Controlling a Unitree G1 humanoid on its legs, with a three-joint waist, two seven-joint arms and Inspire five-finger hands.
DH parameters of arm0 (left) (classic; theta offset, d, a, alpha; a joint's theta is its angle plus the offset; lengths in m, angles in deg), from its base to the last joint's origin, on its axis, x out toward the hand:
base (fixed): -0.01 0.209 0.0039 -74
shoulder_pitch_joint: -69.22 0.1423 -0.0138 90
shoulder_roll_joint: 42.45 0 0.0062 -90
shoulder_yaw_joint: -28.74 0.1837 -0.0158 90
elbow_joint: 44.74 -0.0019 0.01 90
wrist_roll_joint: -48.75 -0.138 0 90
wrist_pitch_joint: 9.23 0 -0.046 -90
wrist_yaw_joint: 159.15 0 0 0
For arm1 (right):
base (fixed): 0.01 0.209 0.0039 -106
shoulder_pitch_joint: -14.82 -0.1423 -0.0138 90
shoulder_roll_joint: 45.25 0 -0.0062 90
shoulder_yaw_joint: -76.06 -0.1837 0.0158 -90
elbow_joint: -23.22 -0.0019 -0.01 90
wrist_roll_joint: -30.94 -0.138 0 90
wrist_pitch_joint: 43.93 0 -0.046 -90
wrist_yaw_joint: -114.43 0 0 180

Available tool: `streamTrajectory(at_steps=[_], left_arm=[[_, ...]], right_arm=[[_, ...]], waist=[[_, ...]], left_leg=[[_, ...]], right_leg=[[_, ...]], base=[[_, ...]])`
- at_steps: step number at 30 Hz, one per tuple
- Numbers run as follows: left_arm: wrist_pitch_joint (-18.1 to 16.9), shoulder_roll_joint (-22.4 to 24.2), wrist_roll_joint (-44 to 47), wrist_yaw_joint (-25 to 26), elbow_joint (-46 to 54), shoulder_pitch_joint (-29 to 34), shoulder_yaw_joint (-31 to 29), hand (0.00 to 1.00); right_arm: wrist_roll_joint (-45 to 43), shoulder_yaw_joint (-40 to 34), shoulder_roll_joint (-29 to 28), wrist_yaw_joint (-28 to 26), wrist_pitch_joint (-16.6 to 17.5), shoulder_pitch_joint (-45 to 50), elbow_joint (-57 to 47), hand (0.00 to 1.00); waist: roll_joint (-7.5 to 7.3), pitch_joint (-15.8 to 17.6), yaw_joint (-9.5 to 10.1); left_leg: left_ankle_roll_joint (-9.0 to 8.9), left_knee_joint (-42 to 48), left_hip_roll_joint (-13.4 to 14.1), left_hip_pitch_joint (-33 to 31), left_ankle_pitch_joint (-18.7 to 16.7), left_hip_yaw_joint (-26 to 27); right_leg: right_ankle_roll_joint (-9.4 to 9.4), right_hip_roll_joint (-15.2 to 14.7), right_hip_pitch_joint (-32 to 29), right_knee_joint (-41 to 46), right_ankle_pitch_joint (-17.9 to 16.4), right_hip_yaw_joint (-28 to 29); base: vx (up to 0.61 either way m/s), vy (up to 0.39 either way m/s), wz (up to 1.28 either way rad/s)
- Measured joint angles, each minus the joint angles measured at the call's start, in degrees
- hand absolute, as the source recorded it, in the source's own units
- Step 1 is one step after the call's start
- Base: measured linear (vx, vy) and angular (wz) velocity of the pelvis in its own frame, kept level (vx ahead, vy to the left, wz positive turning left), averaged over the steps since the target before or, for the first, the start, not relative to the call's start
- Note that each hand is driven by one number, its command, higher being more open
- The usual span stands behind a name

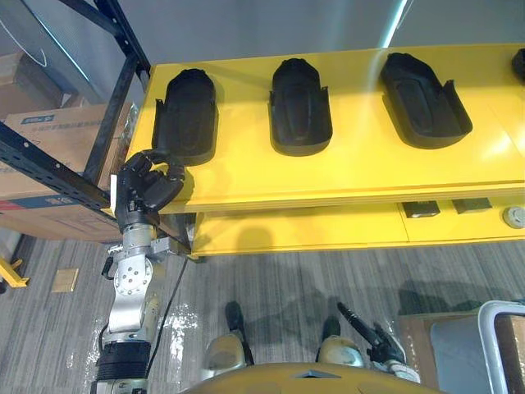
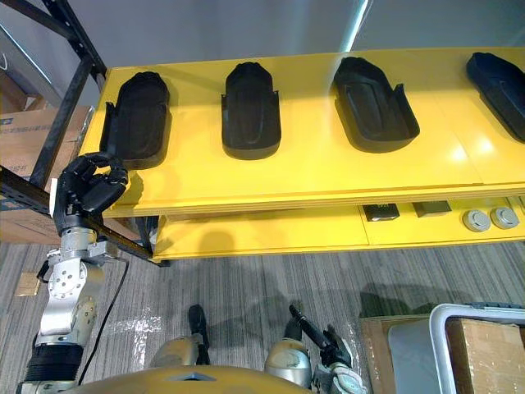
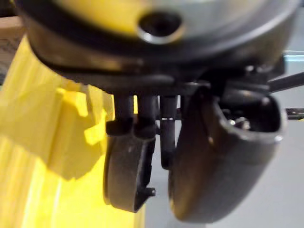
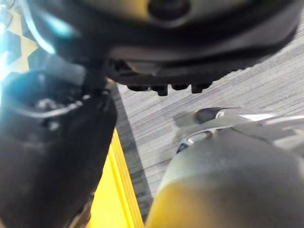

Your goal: Walk over and take three plastic housings, then place them on the shelf

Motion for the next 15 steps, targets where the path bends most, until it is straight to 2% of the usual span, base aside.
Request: streamTrajectory(at_steps=[5,15], left_arm=[[0.38,-0.01,0.21,-0.15,-2.15,-1.60,-0.26,0.00],[0.94,-1.68,0.24,-0.97,-2.25,-5.57,-0.93,0.00]], right_arm=[[0.00,0.00,0.71,-0.04,-0.02,-0.94,-0.17,1.00],[-0.02,0.00,0.93,-0.02,-0.61,-1.62,0.04,1.00]], waist=[[0.77,0.55,0.20],[0.74,1.34,-0.10]], left_leg=[[-0.04,-0.02,0.12,-0.01,-0.01,0.48],[0.01,-0.16,0.01,-0.09,0.02,1.51]], right_leg=[[0.05,-0.09,-0.99,1.66,-0.60,0.45],[0.24,-0.55,-2.97,3.97,-1.20,2.10]], base=[[-0.01,0.000,-0.02],[-0.02,0.005,-0.06]])
